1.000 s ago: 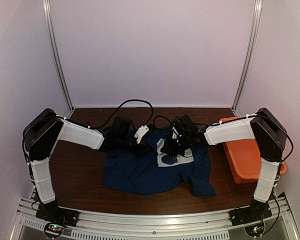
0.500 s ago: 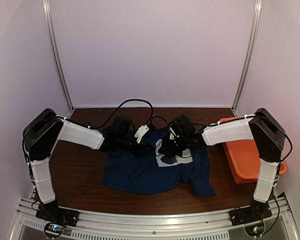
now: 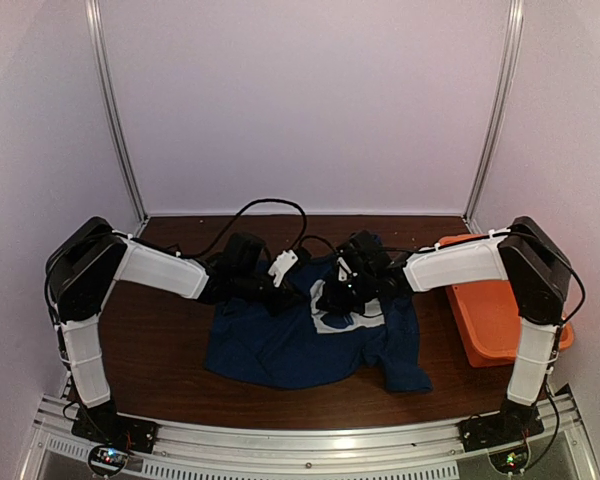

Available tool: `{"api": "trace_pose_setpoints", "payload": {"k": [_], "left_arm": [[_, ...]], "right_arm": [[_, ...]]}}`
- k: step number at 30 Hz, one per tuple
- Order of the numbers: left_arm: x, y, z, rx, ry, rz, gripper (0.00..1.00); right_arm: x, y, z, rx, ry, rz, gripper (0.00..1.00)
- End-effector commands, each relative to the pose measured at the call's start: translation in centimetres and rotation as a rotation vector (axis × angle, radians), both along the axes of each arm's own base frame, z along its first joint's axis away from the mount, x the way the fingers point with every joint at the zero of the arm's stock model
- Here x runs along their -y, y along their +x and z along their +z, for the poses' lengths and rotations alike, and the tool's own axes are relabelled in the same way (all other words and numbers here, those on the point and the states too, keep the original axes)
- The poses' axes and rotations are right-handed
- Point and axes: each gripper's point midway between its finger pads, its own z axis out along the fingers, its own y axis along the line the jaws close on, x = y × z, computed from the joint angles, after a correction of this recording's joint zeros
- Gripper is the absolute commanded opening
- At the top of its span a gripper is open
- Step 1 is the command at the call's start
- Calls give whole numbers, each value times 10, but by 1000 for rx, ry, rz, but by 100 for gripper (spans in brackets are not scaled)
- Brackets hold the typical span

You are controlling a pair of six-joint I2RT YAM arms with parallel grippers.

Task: Pin the brooch onto the clothing
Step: Cross the brooch on the flattened clothing.

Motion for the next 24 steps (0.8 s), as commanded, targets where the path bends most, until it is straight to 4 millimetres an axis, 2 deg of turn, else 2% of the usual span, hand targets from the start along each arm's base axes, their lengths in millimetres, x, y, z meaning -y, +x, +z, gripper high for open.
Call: {"api": "trace_pose_setpoints", "payload": {"k": [1,9,24], "left_arm": [[-2,6,0,35,10,3,0],[-3,4,-2,29,34,-7,0],[-6,9,2,89,72,-14,0]], "right_arm": [[2,-13,7,2,-7,49,0],[2,-14,11,4,-1,58,0],[0,-18,5,-16,0,81,0]]}}
